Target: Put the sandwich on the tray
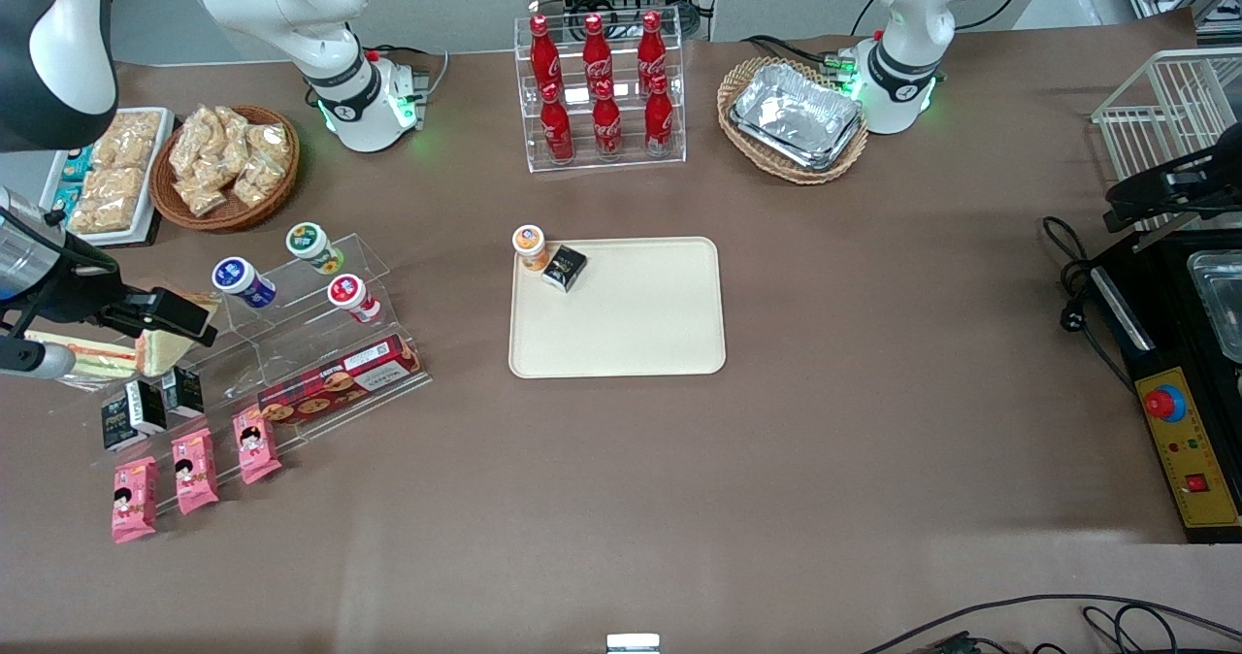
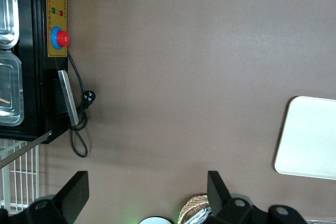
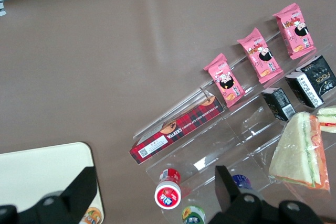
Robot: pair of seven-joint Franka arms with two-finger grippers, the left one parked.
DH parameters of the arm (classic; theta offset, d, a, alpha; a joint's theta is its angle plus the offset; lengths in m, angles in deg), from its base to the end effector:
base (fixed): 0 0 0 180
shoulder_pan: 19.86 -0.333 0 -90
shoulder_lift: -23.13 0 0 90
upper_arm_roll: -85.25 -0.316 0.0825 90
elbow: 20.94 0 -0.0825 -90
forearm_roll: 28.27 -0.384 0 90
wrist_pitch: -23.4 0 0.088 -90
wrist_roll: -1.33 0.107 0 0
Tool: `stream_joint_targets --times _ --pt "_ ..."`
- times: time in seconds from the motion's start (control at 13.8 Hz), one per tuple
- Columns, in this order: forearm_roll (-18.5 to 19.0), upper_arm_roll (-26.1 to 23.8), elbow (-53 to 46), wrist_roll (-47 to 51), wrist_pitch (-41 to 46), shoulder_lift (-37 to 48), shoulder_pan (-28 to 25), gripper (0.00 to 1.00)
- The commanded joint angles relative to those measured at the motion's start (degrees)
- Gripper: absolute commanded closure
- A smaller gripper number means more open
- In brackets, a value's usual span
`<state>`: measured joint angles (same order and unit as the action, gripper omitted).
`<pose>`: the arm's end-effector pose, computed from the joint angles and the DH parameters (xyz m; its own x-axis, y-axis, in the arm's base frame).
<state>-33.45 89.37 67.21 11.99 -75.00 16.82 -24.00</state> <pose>0.6011 0.0109 0.5902 0.9792 -0.1960 0.0521 -0.1906 -0.9772 -0.0934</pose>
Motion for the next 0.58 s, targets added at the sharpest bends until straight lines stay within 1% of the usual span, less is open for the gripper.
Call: stream_joint_targets --times 0.0,0.36,0.51 --pt "-1.0 0.1 -1.0 0.4 -0.6 -0.5 0.0 0.00" --pt "-1.5 0.8 -0.9 -1.2 0.1 -0.3 0.9 0.00" --pt "-1.2 1.2 -0.9 -6.8 0.3 0.0 1.8 0.00"
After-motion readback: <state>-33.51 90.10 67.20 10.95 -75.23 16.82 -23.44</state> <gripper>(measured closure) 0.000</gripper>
